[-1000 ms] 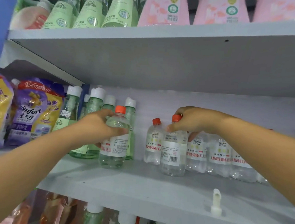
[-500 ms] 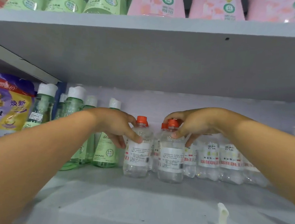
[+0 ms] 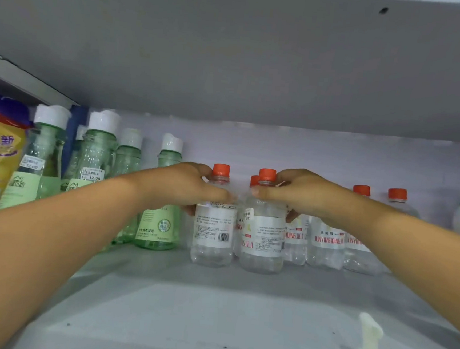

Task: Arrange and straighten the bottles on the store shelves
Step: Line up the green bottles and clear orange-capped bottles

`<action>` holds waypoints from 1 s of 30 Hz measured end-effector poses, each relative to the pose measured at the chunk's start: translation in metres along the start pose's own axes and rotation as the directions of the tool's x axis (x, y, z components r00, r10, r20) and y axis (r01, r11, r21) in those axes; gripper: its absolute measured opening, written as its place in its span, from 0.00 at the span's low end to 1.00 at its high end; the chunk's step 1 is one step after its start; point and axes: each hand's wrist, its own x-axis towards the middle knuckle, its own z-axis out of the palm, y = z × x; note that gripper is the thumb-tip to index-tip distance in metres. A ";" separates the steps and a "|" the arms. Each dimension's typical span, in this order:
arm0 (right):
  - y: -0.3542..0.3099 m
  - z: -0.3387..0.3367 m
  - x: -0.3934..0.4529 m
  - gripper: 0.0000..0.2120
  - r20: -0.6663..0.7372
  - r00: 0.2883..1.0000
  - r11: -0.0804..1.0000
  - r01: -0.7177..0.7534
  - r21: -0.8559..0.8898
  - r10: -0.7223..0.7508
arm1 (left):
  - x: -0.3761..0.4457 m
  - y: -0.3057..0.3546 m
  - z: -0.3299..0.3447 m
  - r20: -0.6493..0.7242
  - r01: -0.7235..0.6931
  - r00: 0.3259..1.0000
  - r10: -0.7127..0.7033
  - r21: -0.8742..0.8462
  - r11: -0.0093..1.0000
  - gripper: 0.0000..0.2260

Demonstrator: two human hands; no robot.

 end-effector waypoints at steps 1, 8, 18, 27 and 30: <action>0.000 -0.002 -0.001 0.19 0.022 1.000 0.999 0.008 0.035 -0.009 | 0.000 -0.001 -0.002 0.044 -0.007 0.999 0.010 -0.065 0.998 0.25; 0.002 0.007 -0.003 0.24 0.010 1.000 0.997 -0.006 0.072 0.005 | -0.002 -0.005 0.005 -0.060 -0.042 0.997 0.038 -0.071 0.997 0.31; -0.001 0.010 -0.003 0.21 -0.048 0.999 1.000 0.005 0.007 -0.005 | -0.007 -0.002 0.008 -0.075 -0.021 0.997 0.016 -0.066 0.998 0.33; -0.003 0.014 -0.007 0.21 -0.061 0.998 1.000 0.002 0.001 -0.002 | -0.005 0.002 0.005 -0.054 0.006 0.998 -0.008 -0.038 0.999 0.27; -0.004 0.016 -0.007 0.22 -0.058 0.998 0.999 -0.005 -0.032 0.003 | -0.003 -0.002 0.014 -0.187 0.008 0.982 -0.005 0.018 1.000 0.32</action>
